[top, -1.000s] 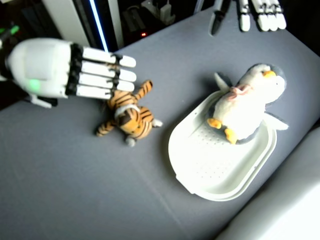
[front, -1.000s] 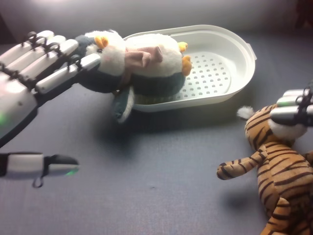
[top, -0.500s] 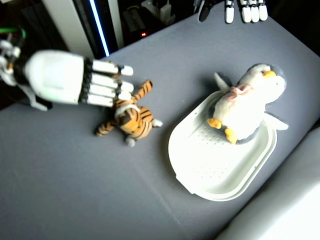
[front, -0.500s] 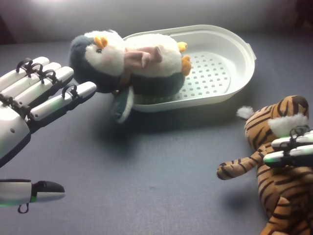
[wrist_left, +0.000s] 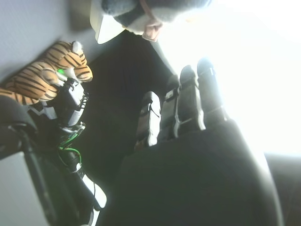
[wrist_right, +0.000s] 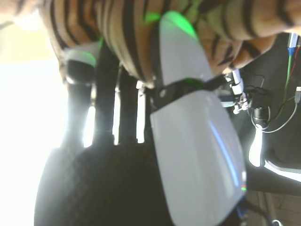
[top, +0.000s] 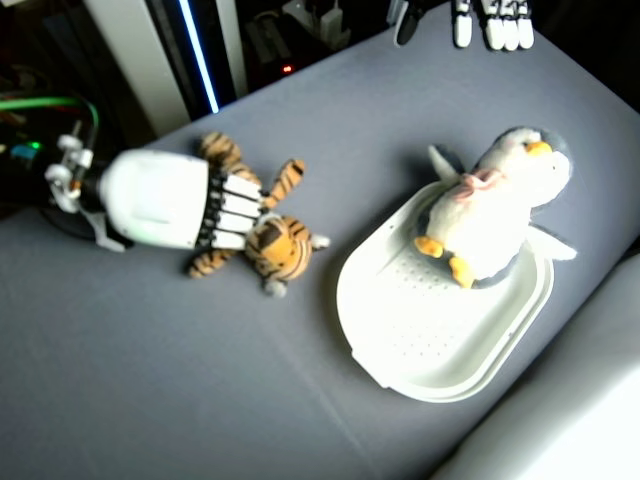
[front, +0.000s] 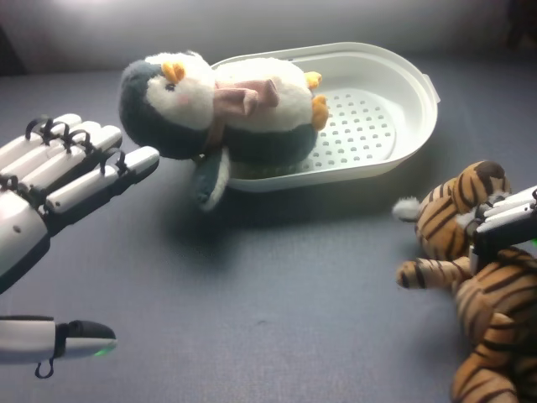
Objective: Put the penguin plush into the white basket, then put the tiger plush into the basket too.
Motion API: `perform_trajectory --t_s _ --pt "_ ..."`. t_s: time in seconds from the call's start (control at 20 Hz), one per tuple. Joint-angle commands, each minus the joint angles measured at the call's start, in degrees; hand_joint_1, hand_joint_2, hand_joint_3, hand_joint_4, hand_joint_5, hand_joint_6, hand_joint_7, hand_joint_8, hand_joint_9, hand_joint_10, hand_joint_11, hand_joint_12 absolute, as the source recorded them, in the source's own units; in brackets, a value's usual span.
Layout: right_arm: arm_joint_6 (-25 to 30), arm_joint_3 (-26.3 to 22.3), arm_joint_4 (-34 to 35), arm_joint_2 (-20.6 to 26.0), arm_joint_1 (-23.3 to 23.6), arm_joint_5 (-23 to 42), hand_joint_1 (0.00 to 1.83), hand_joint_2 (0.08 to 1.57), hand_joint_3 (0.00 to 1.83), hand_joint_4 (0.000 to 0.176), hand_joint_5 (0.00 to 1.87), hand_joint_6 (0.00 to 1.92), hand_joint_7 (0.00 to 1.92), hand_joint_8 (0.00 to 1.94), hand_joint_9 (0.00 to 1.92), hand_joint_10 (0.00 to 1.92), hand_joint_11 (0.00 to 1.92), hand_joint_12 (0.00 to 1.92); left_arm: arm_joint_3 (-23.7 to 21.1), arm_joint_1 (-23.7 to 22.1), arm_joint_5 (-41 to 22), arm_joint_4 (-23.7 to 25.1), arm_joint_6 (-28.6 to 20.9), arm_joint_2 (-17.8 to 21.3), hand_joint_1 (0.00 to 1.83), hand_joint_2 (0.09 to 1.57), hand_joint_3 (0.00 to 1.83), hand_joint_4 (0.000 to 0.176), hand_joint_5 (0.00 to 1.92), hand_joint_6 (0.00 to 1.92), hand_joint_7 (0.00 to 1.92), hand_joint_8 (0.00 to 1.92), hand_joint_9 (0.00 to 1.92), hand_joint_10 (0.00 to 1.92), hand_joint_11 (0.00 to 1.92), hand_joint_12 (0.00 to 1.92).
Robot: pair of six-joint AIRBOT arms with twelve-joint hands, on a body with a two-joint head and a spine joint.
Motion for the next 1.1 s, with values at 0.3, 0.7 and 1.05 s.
perform_trajectory --t_s 0.3,0.7,1.05 --pt "-4.94 0.07 7.95 1.56 8.03 20.54 1.23 1.18 0.00 0.000 0.95 0.95 0.75 1.41 0.75 1.19 0.73 1.33 0.62 0.48 -8.15 -0.89 -0.67 -0.47 0.73 0.83 0.00 0.176 0.00 0.00 0.00 0.00 0.00 0.00 0.00 0.00" --pt "-6.68 14.88 6.40 -11.76 29.50 -1.13 1.36 1.12 0.00 0.000 0.98 0.93 0.91 1.04 0.94 1.20 0.73 1.18 1.61 0.30 -7.40 -0.74 -0.67 -1.32 0.72 0.83 0.00 0.168 0.00 0.00 0.00 0.00 0.00 0.00 0.00 0.00" --pt "-6.99 15.88 4.07 -11.87 31.39 -9.63 0.26 1.08 0.00 0.176 0.00 0.00 0.00 0.00 0.00 0.00 0.00 0.00 1.84 -0.16 -8.22 0.00 -3.54 -1.96 0.82 0.84 0.00 0.162 0.00 0.00 0.01 0.00 0.00 0.00 0.01 0.00"
